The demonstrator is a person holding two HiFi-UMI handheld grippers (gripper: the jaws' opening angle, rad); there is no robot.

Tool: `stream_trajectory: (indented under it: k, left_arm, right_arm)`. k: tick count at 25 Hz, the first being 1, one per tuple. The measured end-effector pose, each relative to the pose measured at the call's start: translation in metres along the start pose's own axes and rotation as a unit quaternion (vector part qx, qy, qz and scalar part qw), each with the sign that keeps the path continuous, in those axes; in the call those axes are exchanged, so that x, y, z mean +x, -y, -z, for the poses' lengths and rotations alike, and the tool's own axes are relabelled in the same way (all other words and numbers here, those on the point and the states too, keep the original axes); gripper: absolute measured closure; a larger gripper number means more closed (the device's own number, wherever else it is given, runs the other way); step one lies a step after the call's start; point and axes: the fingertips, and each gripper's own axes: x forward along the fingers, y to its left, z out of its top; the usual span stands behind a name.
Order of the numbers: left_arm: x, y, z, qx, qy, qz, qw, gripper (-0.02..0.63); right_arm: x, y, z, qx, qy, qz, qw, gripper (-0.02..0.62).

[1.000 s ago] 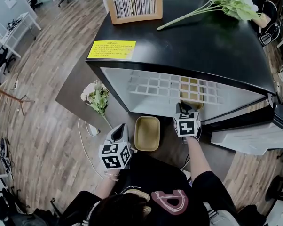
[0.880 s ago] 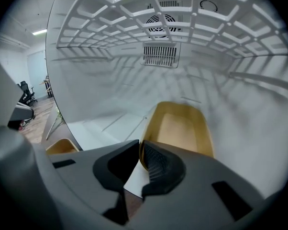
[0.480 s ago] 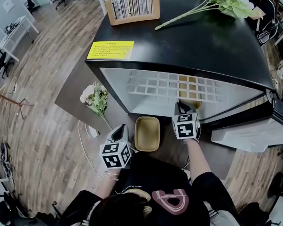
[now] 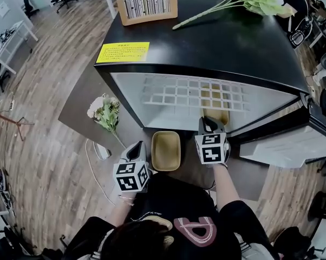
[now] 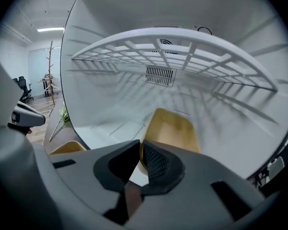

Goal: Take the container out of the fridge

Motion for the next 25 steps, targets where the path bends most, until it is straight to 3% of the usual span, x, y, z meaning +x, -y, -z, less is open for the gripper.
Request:
stream_trajectory:
  k: [25]
  left_arm:
    - [0.0, 0.041, 0.018, 0.029, -0.006, 0.049, 0.9983, 0.594]
  right_arm:
    - [-0.071, -0.03, 0.052, 0.009, -0.025, 0.001, 1.0, 0.564]
